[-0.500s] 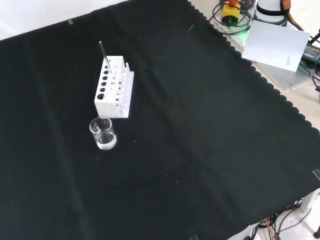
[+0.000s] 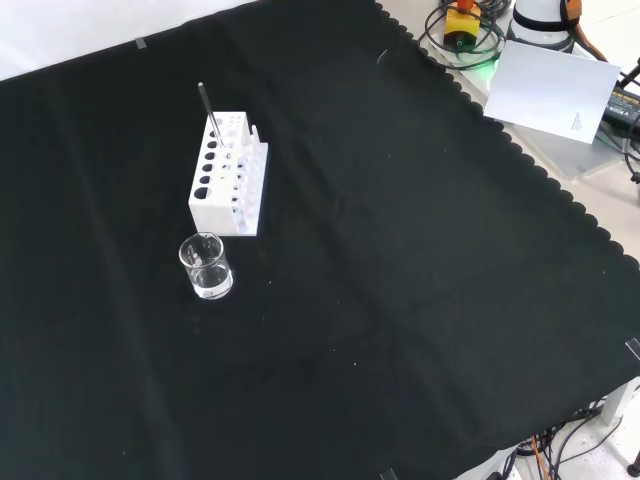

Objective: Take the glass rod from the white test tube rack.

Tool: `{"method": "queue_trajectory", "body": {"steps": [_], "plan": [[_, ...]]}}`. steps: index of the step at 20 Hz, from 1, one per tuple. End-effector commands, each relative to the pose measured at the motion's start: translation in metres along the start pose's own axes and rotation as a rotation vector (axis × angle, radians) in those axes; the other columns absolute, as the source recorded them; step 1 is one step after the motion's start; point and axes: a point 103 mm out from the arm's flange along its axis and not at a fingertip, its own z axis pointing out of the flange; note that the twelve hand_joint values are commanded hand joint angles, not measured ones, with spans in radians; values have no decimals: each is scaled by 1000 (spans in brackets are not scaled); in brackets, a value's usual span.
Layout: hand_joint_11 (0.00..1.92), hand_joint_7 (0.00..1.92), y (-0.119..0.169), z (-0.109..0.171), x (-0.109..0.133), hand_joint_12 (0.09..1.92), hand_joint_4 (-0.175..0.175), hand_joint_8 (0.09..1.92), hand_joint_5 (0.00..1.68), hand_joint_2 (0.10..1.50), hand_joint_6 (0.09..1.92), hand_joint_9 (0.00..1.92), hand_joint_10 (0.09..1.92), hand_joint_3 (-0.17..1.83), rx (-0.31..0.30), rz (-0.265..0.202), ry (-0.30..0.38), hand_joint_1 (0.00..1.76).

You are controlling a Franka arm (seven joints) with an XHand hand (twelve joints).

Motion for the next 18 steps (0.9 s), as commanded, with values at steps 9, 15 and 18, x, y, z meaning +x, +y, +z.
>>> {"method": "queue_trajectory", "body": {"steps": [9,15,18], "plan": [[0,0,16,-5,8,823,-119,194,18,950,87,0,551,394,-21,-17,-8,552],[0,0,44,1,2,930,-119,329,48,957,87,0,693,379,-18,-25,15,561],[0,0,64,4,-2,987,-119,431,58,958,87,0,766,378,-17,-30,27,561]]}}
